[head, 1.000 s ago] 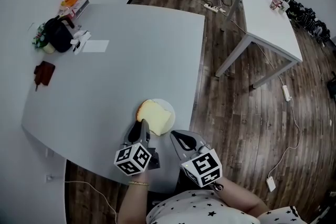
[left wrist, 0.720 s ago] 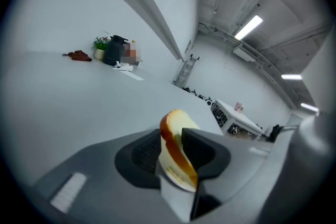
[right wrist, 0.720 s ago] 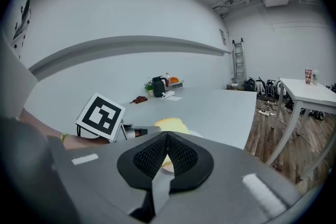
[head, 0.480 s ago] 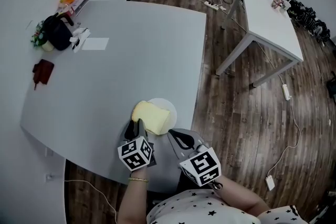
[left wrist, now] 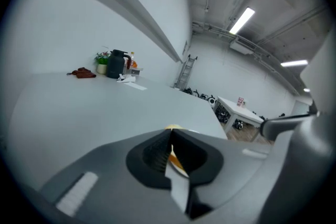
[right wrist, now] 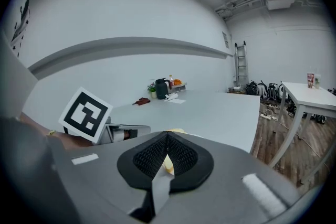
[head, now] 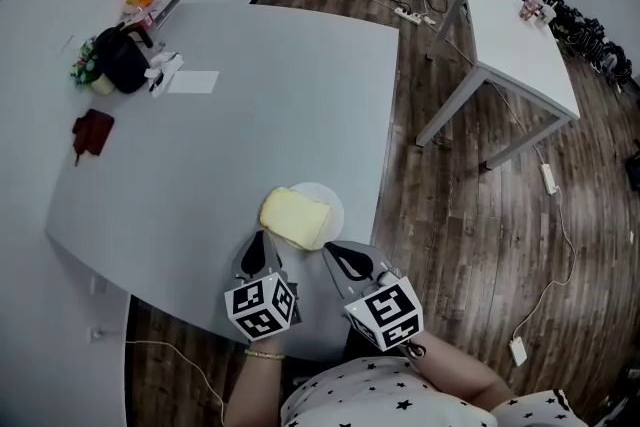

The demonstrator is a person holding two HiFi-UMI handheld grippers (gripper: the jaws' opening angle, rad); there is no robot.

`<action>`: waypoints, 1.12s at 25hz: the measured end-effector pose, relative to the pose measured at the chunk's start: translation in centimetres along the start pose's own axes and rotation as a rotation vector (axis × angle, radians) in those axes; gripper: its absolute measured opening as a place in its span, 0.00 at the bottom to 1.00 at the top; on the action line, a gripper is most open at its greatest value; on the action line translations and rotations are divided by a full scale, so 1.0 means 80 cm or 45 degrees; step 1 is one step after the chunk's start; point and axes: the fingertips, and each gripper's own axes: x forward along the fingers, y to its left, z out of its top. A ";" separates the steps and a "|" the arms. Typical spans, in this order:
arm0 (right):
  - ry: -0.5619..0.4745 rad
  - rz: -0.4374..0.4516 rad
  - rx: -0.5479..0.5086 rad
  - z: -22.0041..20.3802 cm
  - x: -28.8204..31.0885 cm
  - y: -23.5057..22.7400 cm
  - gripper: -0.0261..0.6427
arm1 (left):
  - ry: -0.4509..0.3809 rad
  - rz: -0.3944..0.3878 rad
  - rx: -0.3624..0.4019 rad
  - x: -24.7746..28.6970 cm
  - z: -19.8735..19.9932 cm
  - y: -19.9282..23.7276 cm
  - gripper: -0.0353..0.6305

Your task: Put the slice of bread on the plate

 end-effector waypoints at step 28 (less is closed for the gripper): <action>-0.121 0.029 -0.132 0.014 -0.039 0.063 0.04 | -0.159 -0.113 0.141 -0.140 0.038 -0.057 0.06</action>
